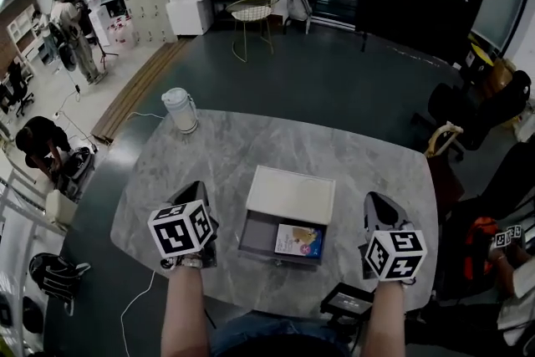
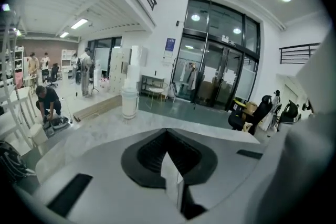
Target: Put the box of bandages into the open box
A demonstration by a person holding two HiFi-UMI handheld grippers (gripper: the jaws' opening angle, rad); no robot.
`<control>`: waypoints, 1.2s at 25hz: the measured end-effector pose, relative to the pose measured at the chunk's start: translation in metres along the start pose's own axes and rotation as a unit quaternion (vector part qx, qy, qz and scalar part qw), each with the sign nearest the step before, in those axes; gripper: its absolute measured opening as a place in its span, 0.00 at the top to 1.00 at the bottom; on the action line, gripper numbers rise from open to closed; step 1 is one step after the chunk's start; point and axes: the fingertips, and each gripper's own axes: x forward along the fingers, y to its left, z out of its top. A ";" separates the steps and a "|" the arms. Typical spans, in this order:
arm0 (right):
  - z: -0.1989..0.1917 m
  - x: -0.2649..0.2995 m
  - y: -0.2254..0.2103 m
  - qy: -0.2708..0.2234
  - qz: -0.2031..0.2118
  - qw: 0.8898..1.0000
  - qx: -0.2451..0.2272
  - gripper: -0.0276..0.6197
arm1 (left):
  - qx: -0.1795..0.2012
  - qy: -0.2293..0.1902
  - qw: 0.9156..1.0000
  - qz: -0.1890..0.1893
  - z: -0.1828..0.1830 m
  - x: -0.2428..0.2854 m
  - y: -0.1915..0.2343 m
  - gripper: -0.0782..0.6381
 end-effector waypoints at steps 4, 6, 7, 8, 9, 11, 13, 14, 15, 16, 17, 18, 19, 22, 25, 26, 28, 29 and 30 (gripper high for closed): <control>0.042 -0.005 -0.001 -0.055 -0.001 0.998 -0.012 0.92 | 0.013 -0.073 0.997 -0.014 0.047 -0.014 -0.011 0.87; 0.059 -0.010 0.001 -0.081 0.000 0.997 -0.015 0.92 | 0.024 -0.106 0.994 -0.020 0.066 -0.023 -0.016 0.87; 0.068 -0.013 0.003 -0.093 0.002 0.996 -0.017 0.92 | 0.031 -0.123 0.992 -0.023 0.075 -0.028 -0.019 0.87; 0.076 -0.016 0.005 -0.104 0.003 0.994 -0.020 0.92 | 0.037 -0.143 0.989 -0.028 0.085 -0.034 -0.021 0.87; 0.083 -0.019 0.007 -0.114 0.004 0.993 -0.024 0.92 | 0.042 -0.163 0.985 -0.033 0.094 -0.040 -0.024 0.87; 0.095 -0.027 0.011 -0.132 0.004 0.991 -0.037 0.92 | 0.054 -0.209 0.975 -0.050 0.111 -0.054 -0.033 0.87; 0.107 -0.035 0.014 -0.153 0.003 0.987 -0.049 0.92 | 0.067 -0.263 0.960 -0.072 0.128 -0.071 -0.043 0.88; 0.112 -0.039 0.016 -0.166 0.003 0.985 -0.055 0.92 | 0.075 -0.290 0.951 -0.082 0.136 -0.079 -0.048 0.87; 0.117 -0.044 0.018 -0.181 0.003 0.982 -0.060 0.92 | 0.083 -0.312 0.942 -0.091 0.142 -0.086 -0.053 0.87; 0.121 -0.049 0.020 -0.196 0.004 0.978 -0.066 0.92 | 0.091 -0.330 0.935 -0.097 0.147 -0.091 -0.057 0.87; 0.125 -0.054 0.023 -0.212 0.005 0.975 -0.072 0.92 | 0.098 -0.342 0.929 -0.103 0.150 -0.096 -0.060 0.87; 0.128 -0.058 0.025 -0.225 0.004 0.971 -0.076 0.92 | 0.102 -0.349 0.925 -0.108 0.152 -0.099 -0.063 0.87; 0.130 -0.062 0.026 -0.235 0.003 0.969 -0.079 0.92 | 0.104 -0.353 0.923 -0.112 0.153 -0.100 -0.066 0.87; 0.129 -0.067 0.031 -0.239 0.009 0.968 -0.082 0.92 | 0.111 -0.350 0.923 -0.119 0.152 -0.100 -0.071 0.87; 0.127 -0.066 0.035 -0.227 0.010 0.969 -0.092 0.92 | 0.112 -0.345 0.923 -0.124 0.153 -0.099 -0.072 0.87; 0.126 -0.066 0.036 -0.224 0.008 0.970 -0.096 0.92 | 0.111 -0.346 0.923 -0.126 0.153 -0.100 -0.072 0.87; 0.125 -0.066 0.037 -0.221 0.007 0.970 -0.100 0.92 | 0.111 -0.346 0.923 -0.129 0.152 -0.099 -0.072 0.87; 0.125 -0.066 0.038 -0.219 0.007 0.970 -0.102 0.92 | 0.111 -0.346 0.922 -0.131 0.152 -0.099 -0.072 0.87; 0.125 -0.066 0.039 -0.218 0.006 0.970 -0.104 0.92 | 0.110 -0.346 0.922 -0.132 0.152 -0.099 -0.072 0.87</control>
